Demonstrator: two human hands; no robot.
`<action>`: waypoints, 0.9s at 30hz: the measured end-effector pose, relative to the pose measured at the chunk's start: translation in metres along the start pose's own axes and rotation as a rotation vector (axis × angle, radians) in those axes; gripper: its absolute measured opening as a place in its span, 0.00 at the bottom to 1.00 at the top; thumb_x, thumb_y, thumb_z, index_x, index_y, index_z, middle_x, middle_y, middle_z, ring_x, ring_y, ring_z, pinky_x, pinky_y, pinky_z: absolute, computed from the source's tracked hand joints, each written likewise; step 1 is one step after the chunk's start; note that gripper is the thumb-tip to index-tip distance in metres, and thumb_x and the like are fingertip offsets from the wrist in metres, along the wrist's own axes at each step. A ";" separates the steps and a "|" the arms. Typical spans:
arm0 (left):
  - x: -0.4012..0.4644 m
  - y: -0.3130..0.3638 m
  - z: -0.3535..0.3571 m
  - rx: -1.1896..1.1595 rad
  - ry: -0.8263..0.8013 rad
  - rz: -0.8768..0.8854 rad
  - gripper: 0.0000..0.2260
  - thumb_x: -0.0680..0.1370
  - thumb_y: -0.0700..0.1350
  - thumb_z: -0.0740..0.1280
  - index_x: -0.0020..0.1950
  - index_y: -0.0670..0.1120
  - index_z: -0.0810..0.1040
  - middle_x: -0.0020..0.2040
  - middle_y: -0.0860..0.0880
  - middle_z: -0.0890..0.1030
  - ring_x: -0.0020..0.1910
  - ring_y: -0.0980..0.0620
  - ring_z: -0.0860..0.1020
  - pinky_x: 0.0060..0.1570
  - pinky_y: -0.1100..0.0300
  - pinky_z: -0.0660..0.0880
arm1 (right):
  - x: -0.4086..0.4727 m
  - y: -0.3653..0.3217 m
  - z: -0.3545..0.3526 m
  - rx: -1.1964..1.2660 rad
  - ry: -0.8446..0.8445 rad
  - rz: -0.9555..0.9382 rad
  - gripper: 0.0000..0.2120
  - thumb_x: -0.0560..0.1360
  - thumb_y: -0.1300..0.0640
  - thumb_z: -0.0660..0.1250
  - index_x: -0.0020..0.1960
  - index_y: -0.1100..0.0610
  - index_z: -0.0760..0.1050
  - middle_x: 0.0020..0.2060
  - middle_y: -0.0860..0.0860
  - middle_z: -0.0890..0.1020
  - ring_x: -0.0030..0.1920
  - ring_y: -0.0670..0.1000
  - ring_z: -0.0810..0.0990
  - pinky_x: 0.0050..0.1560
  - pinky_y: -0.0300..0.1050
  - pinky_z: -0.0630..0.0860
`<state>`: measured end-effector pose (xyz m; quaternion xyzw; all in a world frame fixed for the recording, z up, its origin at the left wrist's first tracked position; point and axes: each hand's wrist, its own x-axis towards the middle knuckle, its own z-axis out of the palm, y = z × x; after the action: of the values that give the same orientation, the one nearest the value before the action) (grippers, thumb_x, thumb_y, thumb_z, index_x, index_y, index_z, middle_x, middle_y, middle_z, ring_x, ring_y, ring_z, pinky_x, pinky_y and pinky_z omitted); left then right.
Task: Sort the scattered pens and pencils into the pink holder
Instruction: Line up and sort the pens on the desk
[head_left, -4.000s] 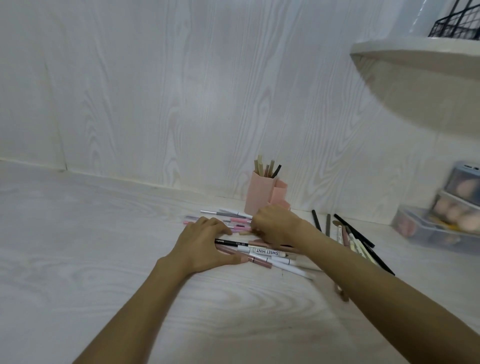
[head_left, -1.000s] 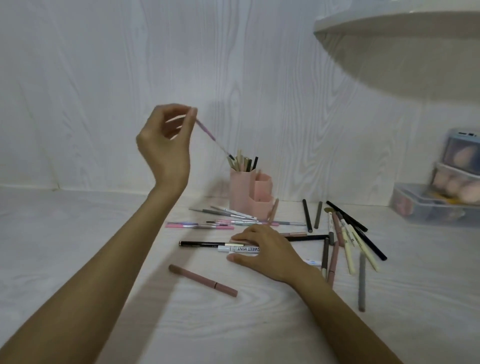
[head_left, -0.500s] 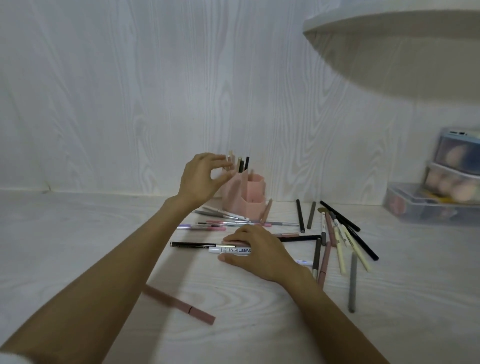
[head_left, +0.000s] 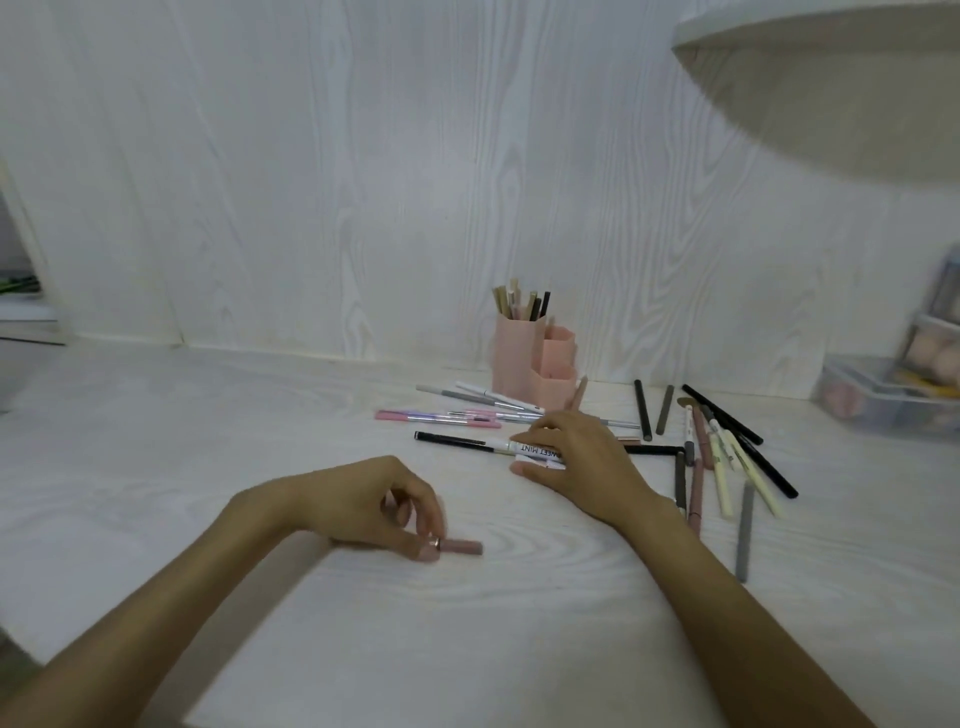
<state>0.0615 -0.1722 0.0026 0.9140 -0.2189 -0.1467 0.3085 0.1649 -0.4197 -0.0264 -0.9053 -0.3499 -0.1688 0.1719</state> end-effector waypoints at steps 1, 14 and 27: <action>0.005 -0.001 0.000 -0.003 0.032 0.004 0.04 0.71 0.50 0.75 0.43 0.58 0.81 0.40 0.58 0.80 0.36 0.61 0.72 0.38 0.70 0.68 | 0.000 0.003 -0.001 -0.012 0.008 0.011 0.17 0.72 0.42 0.67 0.58 0.47 0.79 0.48 0.47 0.81 0.50 0.48 0.76 0.47 0.41 0.68; 0.125 0.076 -0.047 -0.120 1.115 0.264 0.21 0.78 0.48 0.67 0.69 0.58 0.66 0.54 0.51 0.82 0.47 0.55 0.83 0.50 0.61 0.78 | -0.005 0.021 0.002 0.066 0.066 0.064 0.13 0.76 0.48 0.64 0.59 0.46 0.78 0.47 0.47 0.79 0.46 0.46 0.72 0.44 0.40 0.64; 0.235 0.078 -0.059 0.979 1.067 0.144 0.11 0.71 0.45 0.74 0.49 0.44 0.76 0.31 0.47 0.81 0.29 0.48 0.73 0.29 0.59 0.65 | -0.001 0.025 0.008 0.065 0.078 0.061 0.12 0.76 0.47 0.63 0.56 0.48 0.79 0.48 0.50 0.80 0.50 0.51 0.75 0.50 0.46 0.71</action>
<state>0.2635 -0.3137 0.0655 0.8777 -0.1390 0.4544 -0.0623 0.1833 -0.4343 -0.0385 -0.9022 -0.3204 -0.1871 0.2200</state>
